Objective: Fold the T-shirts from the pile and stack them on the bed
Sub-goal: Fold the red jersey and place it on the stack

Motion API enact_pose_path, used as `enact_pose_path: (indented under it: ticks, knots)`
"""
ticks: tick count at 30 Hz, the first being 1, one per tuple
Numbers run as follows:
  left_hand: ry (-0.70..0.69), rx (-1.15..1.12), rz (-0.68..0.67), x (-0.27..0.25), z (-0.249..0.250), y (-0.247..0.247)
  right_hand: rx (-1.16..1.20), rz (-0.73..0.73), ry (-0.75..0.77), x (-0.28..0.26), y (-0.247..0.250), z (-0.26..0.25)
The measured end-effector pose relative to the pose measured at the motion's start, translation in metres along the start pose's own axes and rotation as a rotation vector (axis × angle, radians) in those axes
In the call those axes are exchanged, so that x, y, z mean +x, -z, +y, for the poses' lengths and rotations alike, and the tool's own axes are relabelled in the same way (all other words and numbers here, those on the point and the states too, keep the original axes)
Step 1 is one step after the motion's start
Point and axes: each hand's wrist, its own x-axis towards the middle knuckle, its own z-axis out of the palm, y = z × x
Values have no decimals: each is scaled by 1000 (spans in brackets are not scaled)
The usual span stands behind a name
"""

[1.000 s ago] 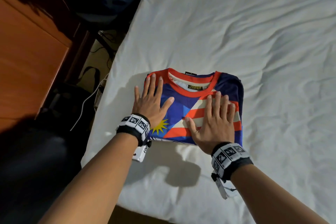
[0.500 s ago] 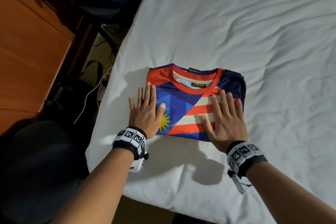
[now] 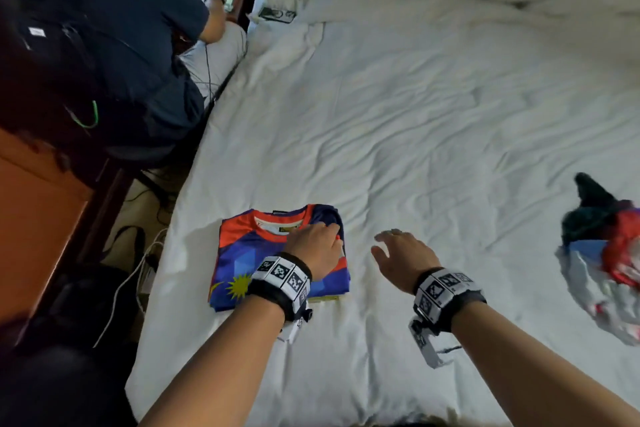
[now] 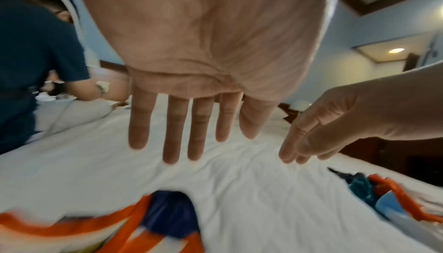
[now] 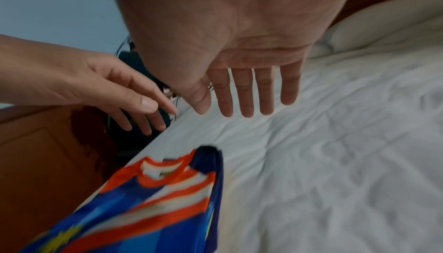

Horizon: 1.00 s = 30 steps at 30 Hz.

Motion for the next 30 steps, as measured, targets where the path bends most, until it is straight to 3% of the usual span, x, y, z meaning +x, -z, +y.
enact_pose_path:
  ticks: [3,7,14,22,30]
  knots:
    - [-52,50,-109,17,71,41,33,63,-82,-26,54,36]
    - [-113,155,-117,39,170,76,51,132,-147,-55,106,104]
    - [-221,257,-164,87,350,68,85,156,-229,-96,156,265]
    - [-263,255,-330,155,524,6,95,19,-319,-108,134,456]
    - [-297,263,-364,228,598,-84,152,-108,-478,-76,56,596]
